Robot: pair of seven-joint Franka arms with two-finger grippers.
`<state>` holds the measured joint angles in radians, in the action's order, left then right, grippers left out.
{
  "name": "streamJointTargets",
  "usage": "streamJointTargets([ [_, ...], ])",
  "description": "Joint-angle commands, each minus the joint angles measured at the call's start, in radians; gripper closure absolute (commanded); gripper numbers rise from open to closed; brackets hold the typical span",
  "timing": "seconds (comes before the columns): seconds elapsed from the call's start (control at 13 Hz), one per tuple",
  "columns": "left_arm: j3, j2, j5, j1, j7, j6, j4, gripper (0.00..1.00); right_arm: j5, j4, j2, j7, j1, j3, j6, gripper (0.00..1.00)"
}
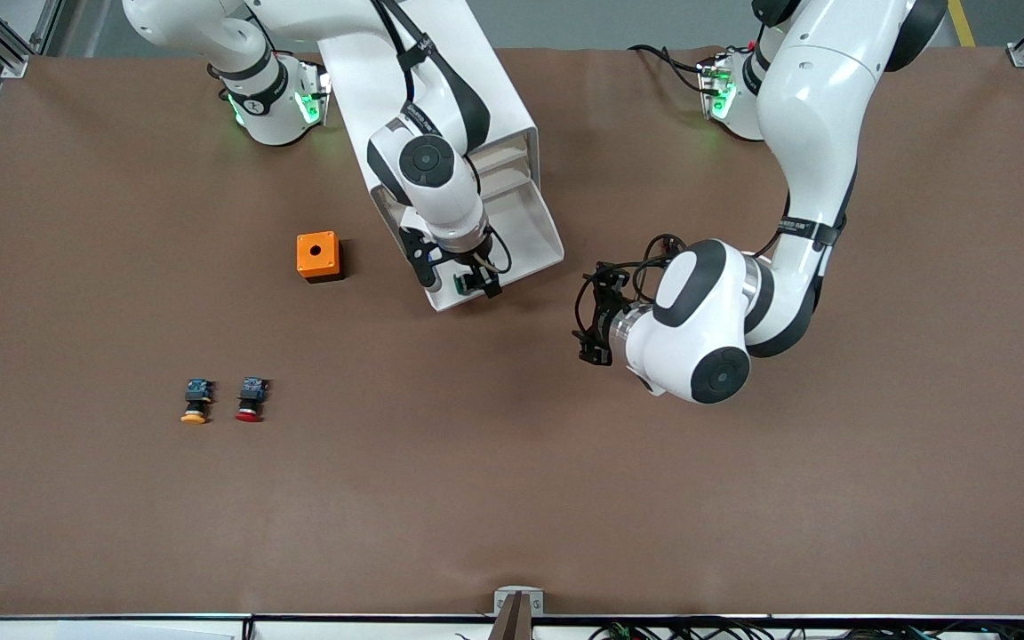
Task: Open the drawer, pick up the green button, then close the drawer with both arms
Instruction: 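Lift the green button out and carry it beside the red button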
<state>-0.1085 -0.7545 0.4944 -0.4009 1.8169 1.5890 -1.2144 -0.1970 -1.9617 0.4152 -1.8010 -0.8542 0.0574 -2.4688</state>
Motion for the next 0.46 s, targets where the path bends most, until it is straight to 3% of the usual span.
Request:
streamJointTargets([
  [0.0,0.003,0.053,-0.025,-0.003,-0.132,0.0,-0.016,0.0,0.013,-0.011,-0.027,-0.015,-0.006,0.007,0.02,0.32],
  [0.15,0.006,0.055,-0.025,0.001,-0.241,0.005,-0.014,0.01,0.016,-0.013,-0.038,-0.014,-0.005,0.007,0.025,0.44],
  [0.38,0.013,0.073,-0.057,0.001,-0.449,0.018,-0.014,0.01,0.047,-0.006,-0.039,-0.003,-0.003,0.007,0.036,0.76],
])
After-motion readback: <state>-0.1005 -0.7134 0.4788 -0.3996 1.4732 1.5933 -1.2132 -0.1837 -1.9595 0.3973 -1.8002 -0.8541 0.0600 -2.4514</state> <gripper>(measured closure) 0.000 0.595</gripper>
